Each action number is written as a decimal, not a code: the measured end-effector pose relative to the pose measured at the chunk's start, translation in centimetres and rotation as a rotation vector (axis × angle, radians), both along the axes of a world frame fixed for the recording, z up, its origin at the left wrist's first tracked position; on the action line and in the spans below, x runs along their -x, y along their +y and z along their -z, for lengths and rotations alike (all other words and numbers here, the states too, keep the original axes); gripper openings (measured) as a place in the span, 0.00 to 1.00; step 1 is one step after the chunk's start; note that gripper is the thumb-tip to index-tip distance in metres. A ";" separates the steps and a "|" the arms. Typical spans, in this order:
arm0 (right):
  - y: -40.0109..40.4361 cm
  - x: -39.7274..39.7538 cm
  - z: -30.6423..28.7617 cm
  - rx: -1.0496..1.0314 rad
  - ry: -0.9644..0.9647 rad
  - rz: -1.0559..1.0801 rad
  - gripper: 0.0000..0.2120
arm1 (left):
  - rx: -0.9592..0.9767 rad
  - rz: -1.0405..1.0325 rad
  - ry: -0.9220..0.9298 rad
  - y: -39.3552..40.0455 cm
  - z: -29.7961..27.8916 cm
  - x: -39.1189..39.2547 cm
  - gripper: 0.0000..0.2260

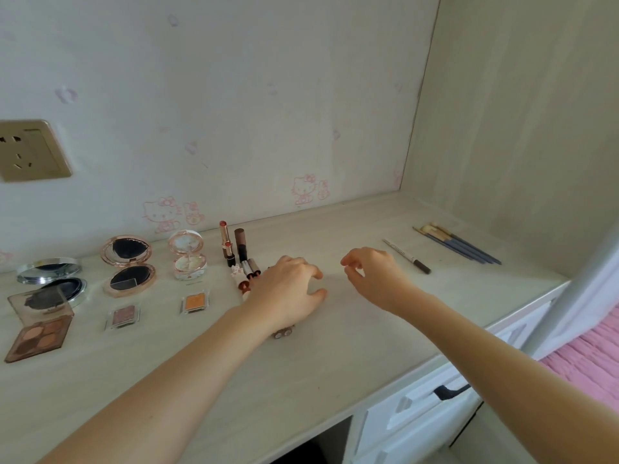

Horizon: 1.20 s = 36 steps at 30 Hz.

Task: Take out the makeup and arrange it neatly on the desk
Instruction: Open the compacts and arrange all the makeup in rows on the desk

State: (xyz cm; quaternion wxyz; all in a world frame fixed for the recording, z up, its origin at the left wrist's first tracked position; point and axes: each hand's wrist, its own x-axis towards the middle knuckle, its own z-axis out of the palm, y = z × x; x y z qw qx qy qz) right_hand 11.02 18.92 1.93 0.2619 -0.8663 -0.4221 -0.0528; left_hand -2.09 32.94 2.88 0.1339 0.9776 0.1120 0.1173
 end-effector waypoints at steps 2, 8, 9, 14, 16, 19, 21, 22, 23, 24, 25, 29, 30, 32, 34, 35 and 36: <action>-1.5 -1.1 -0.1 0.017 -0.034 0.031 0.11 | 0.013 0.050 0.023 -0.7 0.1 -1.5 0.18; -5.9 -4.6 0.1 0.056 -0.095 0.151 0.11 | 0.082 0.132 0.061 -2.8 0.7 -7.1 0.18; -6.6 -5.2 0.3 0.060 -0.097 0.175 0.11 | 0.082 0.145 0.063 -3.0 0.9 -8.2 0.18; -8.8 -7.6 1.6 0.062 -0.067 0.301 0.12 | 0.064 0.214 0.077 -4.2 1.8 -13.2 0.22; -9.1 -8.0 2.2 0.086 -0.045 0.335 0.14 | 0.050 0.240 0.070 -4.5 2.3 -14.8 0.22; -9.2 -8.4 3.0 0.115 -0.096 0.340 0.14 | 0.029 0.268 0.082 -4.8 3.1 -16.6 0.24; -9.1 -8.5 3.2 0.113 -0.128 0.333 0.14 | 0.010 0.290 0.093 -5.0 3.3 -17.6 0.25; -9.1 -8.5 3.2 0.109 -0.137 0.331 0.13 | -0.008 0.308 0.096 -5.2 3.4 -18.0 0.27; -9.0 -8.5 3.2 0.104 -0.141 0.330 0.13 | -0.032 0.327 0.100 -5.3 3.3 -18.3 0.28; -9.0 -8.5 3.1 0.099 -0.140 0.328 0.12 | -0.053 0.345 0.102 -5.5 3.2 -18.6 0.27; -8.9 -8.5 3.1 0.093 -0.136 0.326 0.12 | -0.061 0.357 0.096 -5.6 3.0 -18.8 0.26; -8.8 -8.4 2.8 0.089 -0.112 0.322 0.09 | -0.045 0.345 0.014 -5.6 2.7 -18.6 0.17; -8.8 -8.3 2.8 0.088 -0.108 0.319 0.09 | -0.052 0.339 0.003 -5.4 2.8 -18.4 0.16; -9.0 -8.2 2.8 0.075 -0.103 0.307 0.09 | -0.065 0.319 -0.014 -4.9 2.8 -17.7 0.13; -9.0 -7.9 2.9 0.049 -0.090 0.292 0.08 | -0.050 0.294 -0.024 -4.3 2.6 -16.9 0.11; -9.0 -7.7 2.8 0.028 -0.074 0.288 0.08 | -0.035 0.285 -0.028 -4.2 2.5 -16.3 0.10; -8.8 -7.5 2.8 0.002 -0.049 0.287 0.08 | -0.023 0.281 -0.031 -4.0 2.4 -15.7 0.10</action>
